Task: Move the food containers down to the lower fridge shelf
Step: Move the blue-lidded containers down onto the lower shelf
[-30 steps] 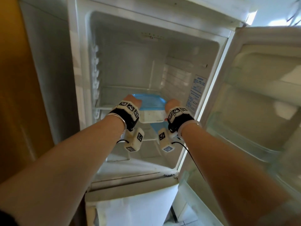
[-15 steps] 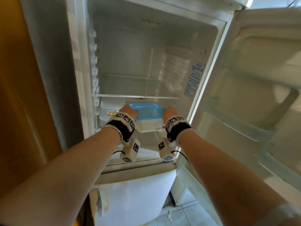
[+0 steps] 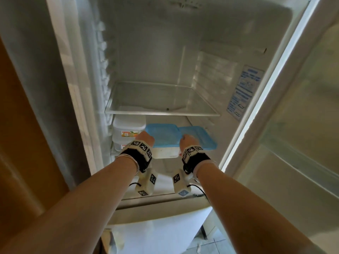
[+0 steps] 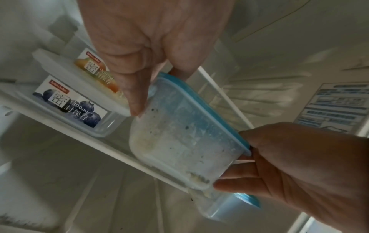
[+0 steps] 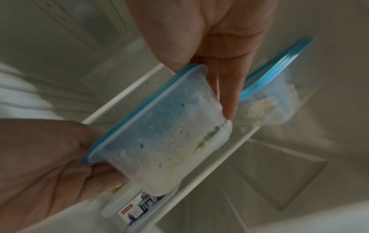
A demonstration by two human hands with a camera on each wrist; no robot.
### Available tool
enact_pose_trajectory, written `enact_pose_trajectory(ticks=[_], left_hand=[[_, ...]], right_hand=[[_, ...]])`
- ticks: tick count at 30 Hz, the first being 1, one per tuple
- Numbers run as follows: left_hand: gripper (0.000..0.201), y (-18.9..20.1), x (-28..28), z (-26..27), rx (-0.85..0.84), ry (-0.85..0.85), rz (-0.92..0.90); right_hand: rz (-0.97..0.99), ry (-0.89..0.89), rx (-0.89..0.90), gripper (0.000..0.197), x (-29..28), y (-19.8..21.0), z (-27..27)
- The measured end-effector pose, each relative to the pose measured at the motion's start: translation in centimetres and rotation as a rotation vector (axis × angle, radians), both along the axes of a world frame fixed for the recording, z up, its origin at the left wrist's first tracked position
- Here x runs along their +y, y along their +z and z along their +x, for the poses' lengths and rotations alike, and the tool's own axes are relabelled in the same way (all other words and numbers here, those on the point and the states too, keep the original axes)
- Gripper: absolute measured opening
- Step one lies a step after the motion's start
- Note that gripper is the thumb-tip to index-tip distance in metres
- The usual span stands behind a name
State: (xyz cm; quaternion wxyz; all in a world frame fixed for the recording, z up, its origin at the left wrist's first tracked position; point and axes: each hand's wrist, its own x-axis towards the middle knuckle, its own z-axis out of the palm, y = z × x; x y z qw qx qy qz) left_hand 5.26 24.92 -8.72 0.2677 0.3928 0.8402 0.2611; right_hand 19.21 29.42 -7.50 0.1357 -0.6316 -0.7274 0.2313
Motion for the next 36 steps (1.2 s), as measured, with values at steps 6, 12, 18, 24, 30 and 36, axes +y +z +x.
enact_pose_trajectory(ticks=[6, 12, 18, 24, 30, 36], left_hand=[[0.039, -1.6, 2.0, -0.8, -0.018, 0.030, 0.054], [0.021, -2.3, 2.7, -1.0, -0.028, 0.010, 0.015], [0.020, -2.6, 3.2, -1.0, -0.059, 0.050, 0.054], [0.050, -2.6, 3.1, -1.0, -0.083, 0.045, 0.097], [0.053, -1.9, 3.1, -1.4, -0.046, 0.038, 0.121], [0.050, -1.8, 3.3, -1.3, -0.009, 0.034, 0.126]], right_hand=[[-0.048, 0.066, -0.154, 0.032, 2.7, -1.9, -1.4], [-0.126, -0.010, -0.051, 0.032, 4.4, -3.6, -2.4], [-0.174, -0.095, 0.221, 0.041, 5.1, -3.7, -3.2], [-0.161, -0.007, 0.256, 0.047, 4.8, -4.1, -3.4], [-0.117, 0.039, 0.218, 0.045, 4.5, -4.0, -2.8], [-0.045, 0.075, 0.167, 0.047, 4.6, -3.8, -2.5]])
